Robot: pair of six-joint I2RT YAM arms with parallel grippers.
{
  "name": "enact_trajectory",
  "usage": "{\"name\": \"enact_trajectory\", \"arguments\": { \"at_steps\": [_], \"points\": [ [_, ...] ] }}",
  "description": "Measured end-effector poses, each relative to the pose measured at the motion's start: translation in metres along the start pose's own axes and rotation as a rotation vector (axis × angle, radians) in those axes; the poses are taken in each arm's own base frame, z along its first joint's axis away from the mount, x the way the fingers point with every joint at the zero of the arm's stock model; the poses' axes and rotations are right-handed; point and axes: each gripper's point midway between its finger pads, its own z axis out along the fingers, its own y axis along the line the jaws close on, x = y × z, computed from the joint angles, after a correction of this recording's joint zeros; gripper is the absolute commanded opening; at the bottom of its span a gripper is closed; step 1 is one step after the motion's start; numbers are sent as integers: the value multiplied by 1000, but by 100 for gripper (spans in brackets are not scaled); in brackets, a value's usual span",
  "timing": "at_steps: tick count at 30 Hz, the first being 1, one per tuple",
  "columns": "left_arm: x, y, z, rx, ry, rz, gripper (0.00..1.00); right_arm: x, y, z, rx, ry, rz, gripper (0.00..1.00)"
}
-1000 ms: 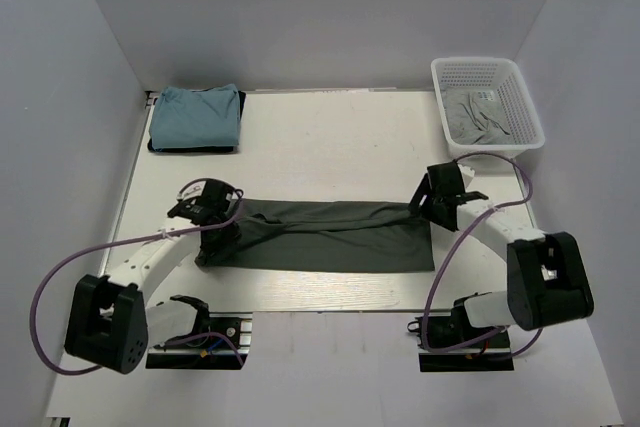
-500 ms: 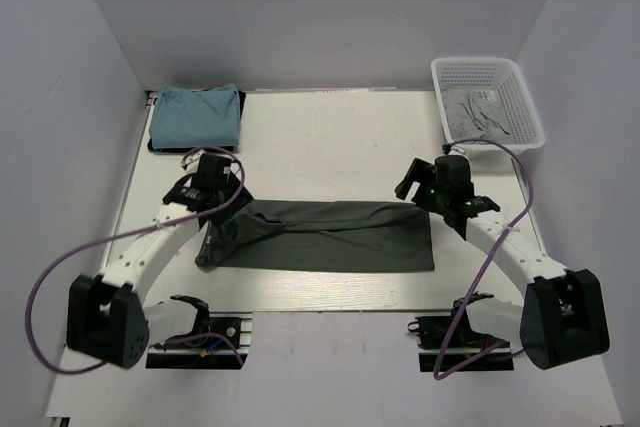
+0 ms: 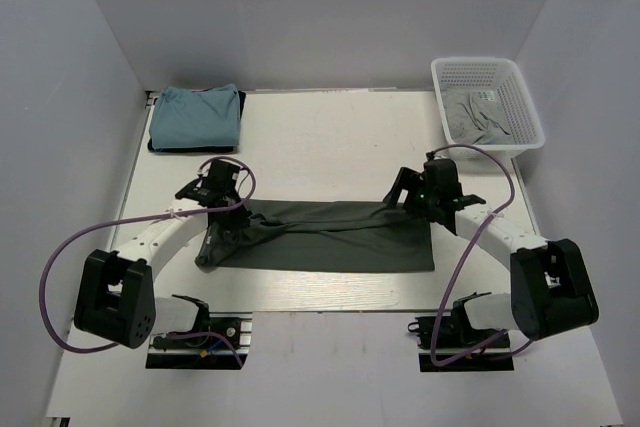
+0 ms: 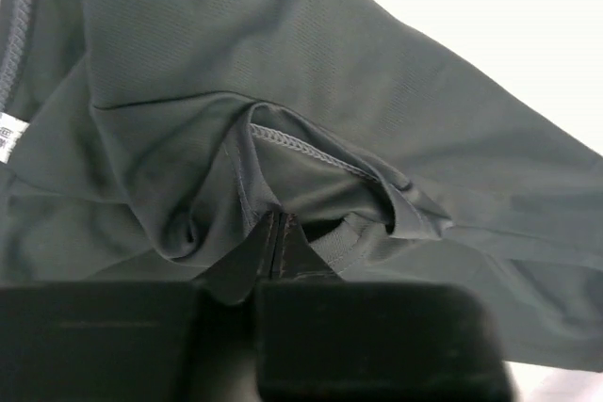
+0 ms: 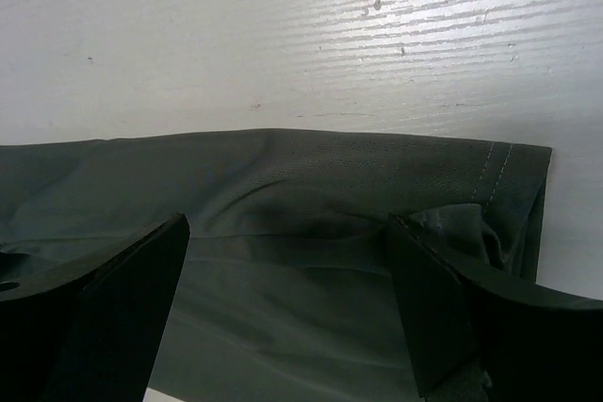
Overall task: Fold and stack the t-shirts
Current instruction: Fold the other side of the tshirt into a rectangle
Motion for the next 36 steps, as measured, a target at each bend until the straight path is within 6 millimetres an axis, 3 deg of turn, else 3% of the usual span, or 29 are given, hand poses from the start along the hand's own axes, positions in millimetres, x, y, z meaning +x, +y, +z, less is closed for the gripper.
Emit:
{"name": "enact_trajectory", "arguments": {
  "at_steps": [7,12,15,23,27,32,36],
  "points": [
    [3,2,-2,6,6,26,0,13,-8,9,21,39,10,90],
    [-9,-10,-19,79,-67,39,0,16,-9,14,22,48,21,90],
    [-32,-29,-28,116,-124,50,0,17,-9,16,17,49,29,90],
    [-118,-88,-38,136,-321,132,0,16,-7,20,5,46,32,90],
    [-142,-106,-36,146,-374,216,0,15,-6,21,0,44,33,90],
    [-144,-112,-34,162,-369,312,0,16,-6,22,-4,41,33,90],
    [-126,-91,-35,137,-369,289,0,16,-6,22,-8,40,33,90]
  ]
}}
